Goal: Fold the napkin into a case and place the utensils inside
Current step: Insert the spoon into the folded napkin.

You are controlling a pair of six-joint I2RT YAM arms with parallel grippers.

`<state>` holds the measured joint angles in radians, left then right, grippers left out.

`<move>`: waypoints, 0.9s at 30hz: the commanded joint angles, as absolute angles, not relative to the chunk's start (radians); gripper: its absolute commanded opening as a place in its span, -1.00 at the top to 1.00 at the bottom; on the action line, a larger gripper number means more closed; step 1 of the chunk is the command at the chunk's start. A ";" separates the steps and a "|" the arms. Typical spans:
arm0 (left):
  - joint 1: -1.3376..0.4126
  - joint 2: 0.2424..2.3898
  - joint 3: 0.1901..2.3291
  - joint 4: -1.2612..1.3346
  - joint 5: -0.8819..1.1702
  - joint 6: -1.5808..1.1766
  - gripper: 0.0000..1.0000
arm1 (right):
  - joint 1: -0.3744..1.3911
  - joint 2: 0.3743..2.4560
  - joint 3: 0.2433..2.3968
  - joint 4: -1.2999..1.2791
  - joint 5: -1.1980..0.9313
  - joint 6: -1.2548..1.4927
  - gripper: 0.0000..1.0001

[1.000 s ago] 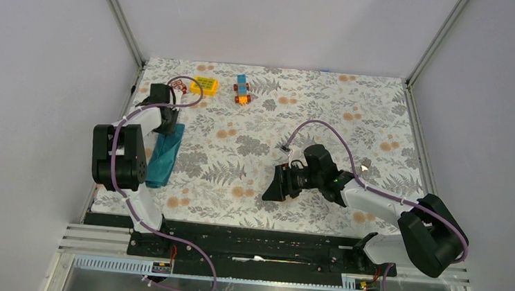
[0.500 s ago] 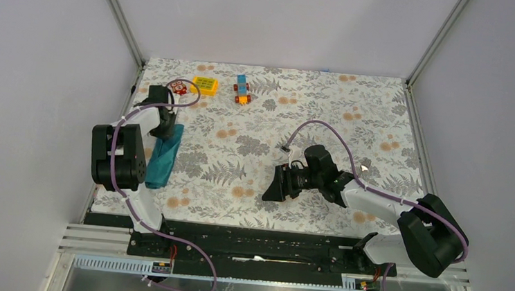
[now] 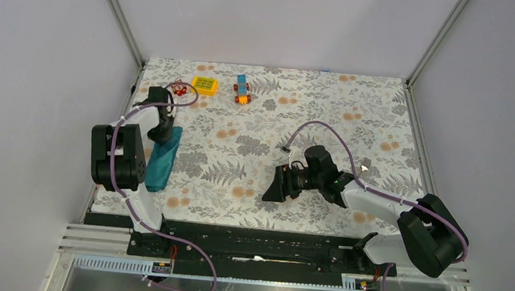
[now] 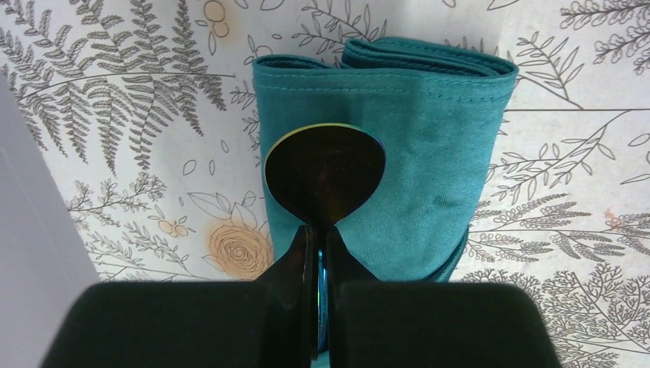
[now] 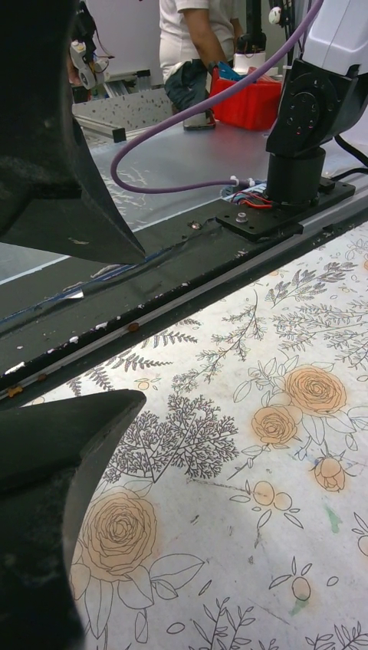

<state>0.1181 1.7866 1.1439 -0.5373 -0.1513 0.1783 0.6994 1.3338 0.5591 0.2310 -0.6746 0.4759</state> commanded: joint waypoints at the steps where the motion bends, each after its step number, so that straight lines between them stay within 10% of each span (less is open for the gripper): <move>1: 0.126 1.763 1.197 -0.587 -0.207 0.159 1.00 | 0.694 1.323 0.554 0.274 -0.696 0.479 -0.36; 27: 0.108 1.534 1.213 -0.575 -0.147 -0.030 0.11 | 0.668 1.238 0.611 0.092 -0.547 0.444 -0.39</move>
